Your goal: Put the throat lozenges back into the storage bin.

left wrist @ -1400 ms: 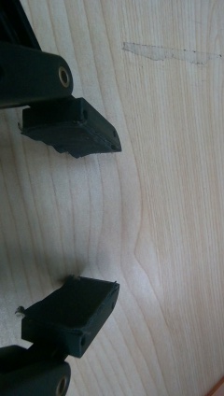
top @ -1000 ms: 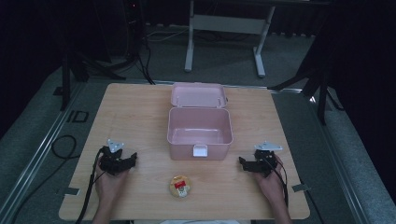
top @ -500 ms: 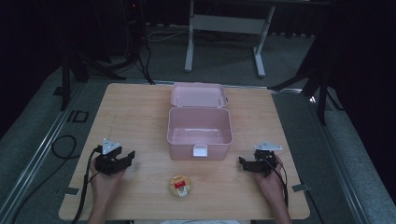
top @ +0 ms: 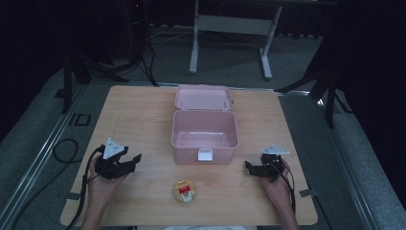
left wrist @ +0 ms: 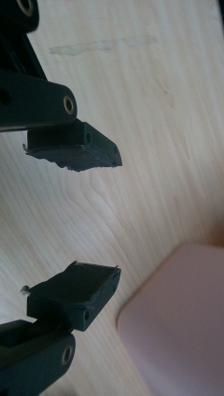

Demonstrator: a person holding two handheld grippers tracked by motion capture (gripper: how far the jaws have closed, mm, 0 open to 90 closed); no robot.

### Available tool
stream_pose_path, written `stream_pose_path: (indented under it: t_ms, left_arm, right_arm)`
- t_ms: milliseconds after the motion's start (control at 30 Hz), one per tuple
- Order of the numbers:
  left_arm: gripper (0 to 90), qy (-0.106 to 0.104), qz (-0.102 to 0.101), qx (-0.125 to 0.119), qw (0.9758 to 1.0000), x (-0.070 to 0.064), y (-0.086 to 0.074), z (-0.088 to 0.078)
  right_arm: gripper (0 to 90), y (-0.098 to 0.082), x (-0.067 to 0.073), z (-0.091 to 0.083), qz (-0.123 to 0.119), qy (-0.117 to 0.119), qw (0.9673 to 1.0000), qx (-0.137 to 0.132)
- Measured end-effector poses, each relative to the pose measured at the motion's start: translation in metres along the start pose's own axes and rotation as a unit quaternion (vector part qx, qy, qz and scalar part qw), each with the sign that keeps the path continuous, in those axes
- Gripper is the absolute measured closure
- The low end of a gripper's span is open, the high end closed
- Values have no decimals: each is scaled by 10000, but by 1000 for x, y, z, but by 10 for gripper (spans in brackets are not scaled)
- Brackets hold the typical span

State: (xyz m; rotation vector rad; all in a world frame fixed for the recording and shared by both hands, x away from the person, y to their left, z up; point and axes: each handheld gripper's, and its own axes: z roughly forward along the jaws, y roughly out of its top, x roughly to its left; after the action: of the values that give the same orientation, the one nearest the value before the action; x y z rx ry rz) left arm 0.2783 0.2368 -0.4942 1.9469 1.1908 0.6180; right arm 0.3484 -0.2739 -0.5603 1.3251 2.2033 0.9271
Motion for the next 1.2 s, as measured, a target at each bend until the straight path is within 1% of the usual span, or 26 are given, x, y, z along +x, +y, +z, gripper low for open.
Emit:
stream_pose_path:
  t_ms: [133, 167, 200, 233, 267, 300, 333, 367, 400, 567, 700, 767, 967, 1000, 1033, 1100, 1200]
  left_arm:
    - [408, -128, 289, 48, 9995, -8, 9, -3]
    - [408, -175, 342, 55, 9992, -10, 11, -3]
    - [408, -175, 342, 55, 9992, -10, 11, -3]
    - [407, -251, 511, 109, 9983, -15, 16, -4]
    - [407, -251, 511, 109, 9983, -15, 16, -4]
    - [407, -326, 640, 146, 9973, -20, 20, -4]
    - [407, -326, 640, 146, 9973, -20, 20, -4]
    - [408, -400, 800, 188, 9958, -26, 24, -4]
    - [407, -417, 886, 222, 9949, -28, 26, -4]
    - [406, -581, 1155, 314, 9911, -37, 35, -5]
    - [405, -684, 1298, 390, 9884, -43, 40, -4]
    - [405, -721, 1402, 443, 9865, -46, 42, -4]
    - [405, -866, 1585, 543, 9821, -52, 47, -3]
    - [405, -866, 1585, 543, 9821, -52, 47, -3]
    - [405, -892, 1659, 598, 9803, -54, 49, -3]
    - [405, -946, 1699, 626, 9789, -57, 50, -3]
    - [405, -1028, 1785, 682, 9762, -61, 53, -3]
  right_arm:
    - [119, 0, 0, 0, -1, -2, 10000, 1]
    - [119, 0, 0, 0, 0, -2, 10000, 1]
    - [119, 0, 0, 0, 0, -2, 10000, 1]
    - [119, 0, 0, 0, 0, -2, 10000, 1]
    - [119, 0, 0, 0, 1, -1, 10000, 0]
    - [119, 0, 0, 0, 1, -2, 10000, 1]
    - [119, 0, 0, 0, 0, -1, 10000, 1]
    - [119, 0, 0, 0, 1, 0, 10000, 1]
    - [119, 0, 0, 0, 3, -1, 10000, 1]
    - [119, 0, 0, 0, 1, -1, 10000, 1]
    - [119, 0, 0, 0, 1, -1, 10000, 2]
    - [119, 0, 0, 0, 0, -1, 10000, 1]
    - [119, 0, 0, 0, -2, -1, 10000, 1]
    - [119, 0, 0, 0, -2, -1, 10000, 1]
    - [119, 0, 0, 0, -2, -1, 10000, 0]
    - [119, 0, 0, 0, -2, -1, 10000, 0]
    - [119, 0, 0, 0, -4, -1, 10000, 0]
